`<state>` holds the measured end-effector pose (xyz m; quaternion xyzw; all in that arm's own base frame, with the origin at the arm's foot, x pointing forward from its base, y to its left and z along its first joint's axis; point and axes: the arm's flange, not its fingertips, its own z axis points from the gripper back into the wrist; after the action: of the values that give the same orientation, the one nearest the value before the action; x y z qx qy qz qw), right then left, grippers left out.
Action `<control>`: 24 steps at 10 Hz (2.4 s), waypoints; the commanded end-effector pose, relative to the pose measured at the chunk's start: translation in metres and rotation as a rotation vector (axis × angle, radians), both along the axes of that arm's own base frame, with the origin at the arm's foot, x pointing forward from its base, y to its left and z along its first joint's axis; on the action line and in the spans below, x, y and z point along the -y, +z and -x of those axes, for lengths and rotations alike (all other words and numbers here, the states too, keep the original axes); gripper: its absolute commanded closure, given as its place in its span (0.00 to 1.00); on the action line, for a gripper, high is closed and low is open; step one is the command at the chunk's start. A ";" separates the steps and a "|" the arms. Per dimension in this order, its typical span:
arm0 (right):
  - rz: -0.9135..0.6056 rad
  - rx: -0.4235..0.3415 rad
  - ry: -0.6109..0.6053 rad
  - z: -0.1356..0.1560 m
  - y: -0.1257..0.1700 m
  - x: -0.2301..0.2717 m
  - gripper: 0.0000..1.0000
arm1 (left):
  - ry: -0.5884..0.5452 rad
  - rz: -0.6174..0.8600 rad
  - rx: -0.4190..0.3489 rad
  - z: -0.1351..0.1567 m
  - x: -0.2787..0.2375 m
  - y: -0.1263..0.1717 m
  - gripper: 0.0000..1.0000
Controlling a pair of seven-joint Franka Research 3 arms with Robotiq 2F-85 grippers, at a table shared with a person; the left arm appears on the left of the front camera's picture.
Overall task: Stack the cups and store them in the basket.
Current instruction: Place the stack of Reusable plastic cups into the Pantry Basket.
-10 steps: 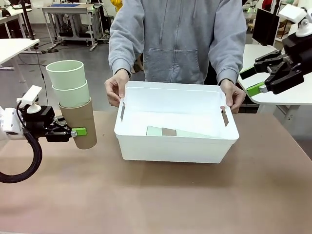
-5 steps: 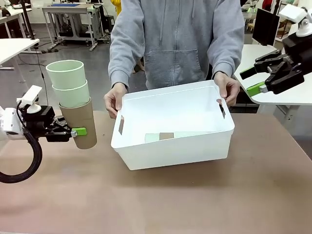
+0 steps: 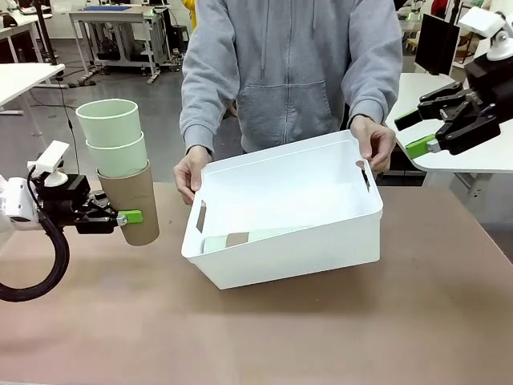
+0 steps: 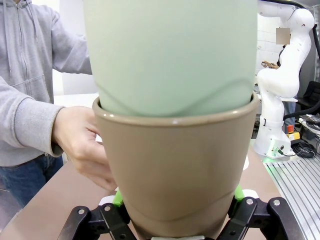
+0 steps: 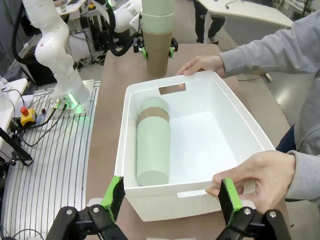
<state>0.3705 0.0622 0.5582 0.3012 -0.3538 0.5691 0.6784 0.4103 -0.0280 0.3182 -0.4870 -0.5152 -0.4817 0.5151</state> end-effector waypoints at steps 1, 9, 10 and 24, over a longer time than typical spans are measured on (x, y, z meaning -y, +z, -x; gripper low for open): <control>-0.022 -0.017 -0.010 -0.003 0.005 -0.003 0.00 | 0.018 0.000 0.005 0.009 0.002 0.025 0.15; -0.022 -0.017 -0.010 -0.003 0.005 -0.003 0.00 | 0.191 -0.386 0.054 0.040 0.101 0.187 0.15; -0.022 -0.017 -0.010 -0.003 0.005 -0.003 0.00 | 0.203 -0.437 0.064 0.040 0.122 0.196 0.15; -0.022 -0.017 -0.010 -0.003 0.005 -0.003 0.00 | 0.258 -0.899 -0.002 -0.033 0.273 0.119 0.15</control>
<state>0.3723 0.0626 0.5598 0.3004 -0.3529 0.5696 0.6788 0.4355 -0.2930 0.4255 -0.1545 -0.3144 -0.5937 0.7244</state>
